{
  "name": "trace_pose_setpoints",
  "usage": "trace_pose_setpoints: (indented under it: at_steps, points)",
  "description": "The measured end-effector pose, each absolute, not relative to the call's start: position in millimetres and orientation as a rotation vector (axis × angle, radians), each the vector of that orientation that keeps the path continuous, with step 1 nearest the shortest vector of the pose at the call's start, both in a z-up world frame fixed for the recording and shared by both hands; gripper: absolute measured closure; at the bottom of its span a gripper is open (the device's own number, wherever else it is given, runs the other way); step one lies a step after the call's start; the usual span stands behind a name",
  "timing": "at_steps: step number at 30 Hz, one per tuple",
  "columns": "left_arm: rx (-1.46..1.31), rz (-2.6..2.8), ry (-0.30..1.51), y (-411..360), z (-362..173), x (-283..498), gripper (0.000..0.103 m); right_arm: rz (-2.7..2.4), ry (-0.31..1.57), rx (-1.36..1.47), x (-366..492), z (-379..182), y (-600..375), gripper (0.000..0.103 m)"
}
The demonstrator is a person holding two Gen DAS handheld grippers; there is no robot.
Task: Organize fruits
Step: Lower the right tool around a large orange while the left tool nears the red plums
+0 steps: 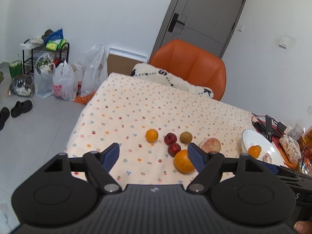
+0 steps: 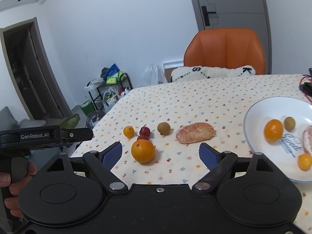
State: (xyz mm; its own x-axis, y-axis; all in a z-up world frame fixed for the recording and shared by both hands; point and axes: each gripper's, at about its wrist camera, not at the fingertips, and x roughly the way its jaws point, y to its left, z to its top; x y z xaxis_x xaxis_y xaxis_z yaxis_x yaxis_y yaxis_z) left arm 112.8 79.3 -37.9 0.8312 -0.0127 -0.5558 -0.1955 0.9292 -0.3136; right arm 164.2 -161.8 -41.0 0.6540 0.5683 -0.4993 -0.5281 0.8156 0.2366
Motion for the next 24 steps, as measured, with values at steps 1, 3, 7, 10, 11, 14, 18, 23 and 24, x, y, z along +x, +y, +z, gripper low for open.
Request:
trace_pose_setpoints:
  at_steps: [1,3,7,10,11,14,18,23,24]
  points:
    - [-0.374,0.096,0.592,80,-41,115,0.032,0.627,0.6,0.07,167,-43,-159,0.022]
    - [-0.374,0.096,0.605,81,-44,120,0.035,0.631,0.617,0.065,172,-47,-154,0.024]
    - [-0.381,0.088,0.624,85,-52,130,0.038,0.633,0.644,0.059,180,-55,-145,0.024]
    - [-0.384,0.077,0.643,87,-58,136,0.044,0.639,0.663,0.055,186,-59,-139,0.025]
    - [-0.384,0.072,0.649,87,-59,139,0.045,0.643,0.67,0.054,188,-60,-136,0.026]
    - [-0.39,0.064,0.659,91,-63,146,0.05,0.656,0.685,0.046,193,-63,-128,0.028]
    - [-0.403,0.055,0.666,95,-67,153,0.051,0.681,0.713,0.03,200,-68,-114,0.034]
    - [-0.421,0.041,0.682,99,-72,162,0.053,0.702,0.747,0.016,208,-75,-102,0.057]
    - [-0.422,0.039,0.686,100,-73,164,0.053,0.713,0.763,0.016,210,-77,-101,0.062]
